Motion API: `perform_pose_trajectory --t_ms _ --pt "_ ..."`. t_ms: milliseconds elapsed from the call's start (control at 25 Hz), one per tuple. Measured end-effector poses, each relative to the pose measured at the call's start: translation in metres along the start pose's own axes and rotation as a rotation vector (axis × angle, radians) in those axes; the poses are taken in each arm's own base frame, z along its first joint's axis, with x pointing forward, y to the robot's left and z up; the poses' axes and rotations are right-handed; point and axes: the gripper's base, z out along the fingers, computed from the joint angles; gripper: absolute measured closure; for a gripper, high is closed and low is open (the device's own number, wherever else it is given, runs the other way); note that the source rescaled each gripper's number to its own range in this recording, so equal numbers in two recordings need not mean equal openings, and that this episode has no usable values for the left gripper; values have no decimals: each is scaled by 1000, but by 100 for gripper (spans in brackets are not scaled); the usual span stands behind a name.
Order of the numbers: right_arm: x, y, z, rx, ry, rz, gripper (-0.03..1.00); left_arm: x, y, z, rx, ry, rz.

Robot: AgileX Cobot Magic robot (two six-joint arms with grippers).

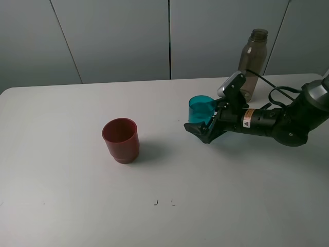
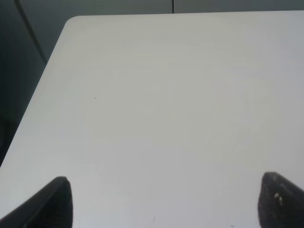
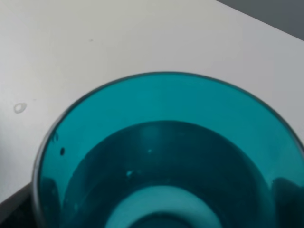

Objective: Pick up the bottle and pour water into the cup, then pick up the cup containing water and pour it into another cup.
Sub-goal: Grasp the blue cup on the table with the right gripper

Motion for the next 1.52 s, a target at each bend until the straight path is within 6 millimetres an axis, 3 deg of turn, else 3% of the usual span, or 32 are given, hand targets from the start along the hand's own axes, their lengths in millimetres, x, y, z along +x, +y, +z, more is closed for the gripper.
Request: perform_pose_trajectory --t_ms 320,760,1520 --pt "-1 -3 1 27 -15 19 -2 0 0 0 0 0 0" --pt "12 0 7 6 -28 50 -2 0 0 0 0 0 0" --pt "10 -2 9 22 -78 48 -2 0 0 0 -2 0 1"
